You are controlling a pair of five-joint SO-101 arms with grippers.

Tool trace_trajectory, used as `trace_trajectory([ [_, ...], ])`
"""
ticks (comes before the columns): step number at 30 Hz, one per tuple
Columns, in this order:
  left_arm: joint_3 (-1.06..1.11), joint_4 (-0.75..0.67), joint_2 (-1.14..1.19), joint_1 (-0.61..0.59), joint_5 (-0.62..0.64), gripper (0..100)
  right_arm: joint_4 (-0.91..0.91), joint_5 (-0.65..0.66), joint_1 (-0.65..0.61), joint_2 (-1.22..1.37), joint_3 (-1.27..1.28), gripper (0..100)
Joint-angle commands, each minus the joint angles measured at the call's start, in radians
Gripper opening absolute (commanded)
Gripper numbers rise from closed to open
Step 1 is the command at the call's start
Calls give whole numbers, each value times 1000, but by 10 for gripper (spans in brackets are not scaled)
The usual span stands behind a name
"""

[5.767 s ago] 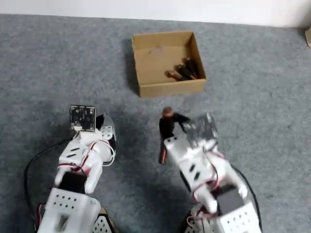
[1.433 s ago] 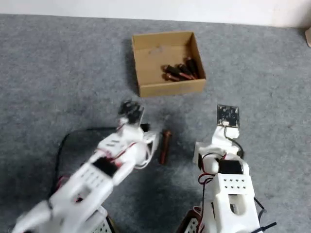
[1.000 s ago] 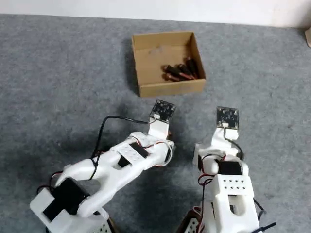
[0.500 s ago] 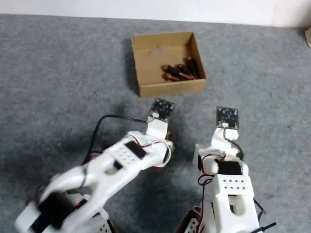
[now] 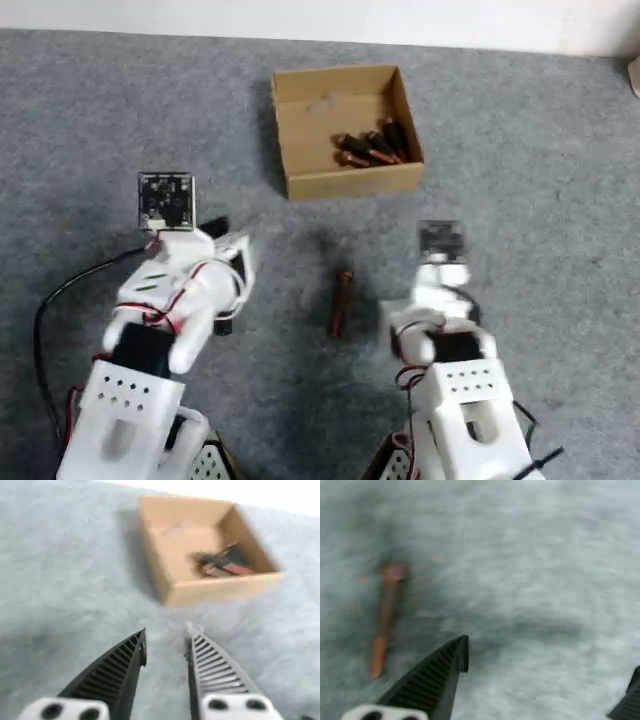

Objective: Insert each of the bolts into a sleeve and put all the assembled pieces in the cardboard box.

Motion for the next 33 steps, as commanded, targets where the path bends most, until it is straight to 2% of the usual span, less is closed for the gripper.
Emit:
trace_trajectory([
  [1, 13, 130, -8, -142, 2, 140, -13, -14, -245, -5, -30, 447],
  [5, -42, 276, -35, -338, 6, 141, 56, -87, -443, -4, -193, 447],
  [10, -137, 466, -171, -555, 6, 141, 58, -98, -568, -2, -346, 447],
  [12, -127, 474, -249, -608, 9, 141, 42, -181, -613, 18, -374, 447],
  [13, -110, 471, -289, -627, 9, 141, 33, -227, -634, 47, -383, 447],
  [18, -15, 446, -490, -659, 6, 141, -31, -272, -680, 321, -415, 447],
  [22, 54, 414, -599, -688, 5, 141, -64, -367, -737, 565, -598, 447],
  [27, 59, 414, -648, -786, 6, 141, -56, -390, -754, 819, -826, 447],
  [33, 65, 393, -648, -785, 6, 141, -56, -393, -760, 1029, -952, 447],
])
